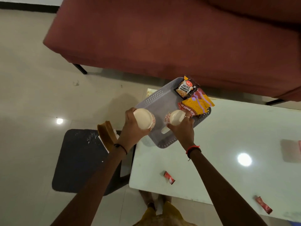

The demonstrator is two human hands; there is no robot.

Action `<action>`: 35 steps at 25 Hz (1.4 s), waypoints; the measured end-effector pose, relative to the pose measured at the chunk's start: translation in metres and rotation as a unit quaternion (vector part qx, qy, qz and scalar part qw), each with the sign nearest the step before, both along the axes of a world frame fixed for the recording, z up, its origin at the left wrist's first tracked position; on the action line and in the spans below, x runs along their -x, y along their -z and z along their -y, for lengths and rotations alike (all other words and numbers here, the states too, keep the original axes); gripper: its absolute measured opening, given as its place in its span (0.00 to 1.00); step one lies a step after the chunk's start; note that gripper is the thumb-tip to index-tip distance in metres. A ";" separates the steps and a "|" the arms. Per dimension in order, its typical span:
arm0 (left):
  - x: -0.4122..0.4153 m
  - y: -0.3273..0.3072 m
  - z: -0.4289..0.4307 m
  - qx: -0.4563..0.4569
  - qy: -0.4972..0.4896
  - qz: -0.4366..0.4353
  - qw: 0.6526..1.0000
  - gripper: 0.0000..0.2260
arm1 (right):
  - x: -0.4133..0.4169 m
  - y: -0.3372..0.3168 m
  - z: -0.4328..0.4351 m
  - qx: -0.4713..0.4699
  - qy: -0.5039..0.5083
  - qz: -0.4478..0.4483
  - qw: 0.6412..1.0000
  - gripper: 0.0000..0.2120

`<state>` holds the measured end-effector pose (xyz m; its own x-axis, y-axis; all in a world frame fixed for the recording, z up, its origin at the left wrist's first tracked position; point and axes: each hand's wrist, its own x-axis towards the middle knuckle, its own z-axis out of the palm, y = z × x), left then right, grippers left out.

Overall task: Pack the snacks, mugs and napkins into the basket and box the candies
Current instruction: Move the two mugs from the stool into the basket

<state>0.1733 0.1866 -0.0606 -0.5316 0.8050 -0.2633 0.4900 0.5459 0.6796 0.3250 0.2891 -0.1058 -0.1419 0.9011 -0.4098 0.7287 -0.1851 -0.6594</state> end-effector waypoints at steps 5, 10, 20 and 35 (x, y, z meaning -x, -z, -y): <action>0.010 0.043 -0.075 0.031 0.092 -0.003 0.995 0.43 | 0.003 0.033 -0.032 0.025 0.022 0.020 0.999 0.41; 0.024 0.082 -0.125 0.087 0.200 -0.045 0.975 0.43 | 0.006 0.056 -0.041 0.006 0.015 0.034 0.999 0.42; 0.026 0.116 -0.175 0.082 0.279 -0.046 0.956 0.42 | 0.006 0.081 -0.042 0.016 0.046 0.024 0.999 0.43; 0.033 0.135 -0.199 0.107 0.343 -0.081 0.930 0.43 | 0.010 0.087 -0.060 0.063 0.078 -0.032 0.994 0.43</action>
<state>0.1400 0.3859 -0.1960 0.0402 0.9077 -0.4178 0.8596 0.1818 0.4776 0.3155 0.3494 -0.1924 -0.0340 0.8564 -0.5152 0.6422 -0.3763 -0.6678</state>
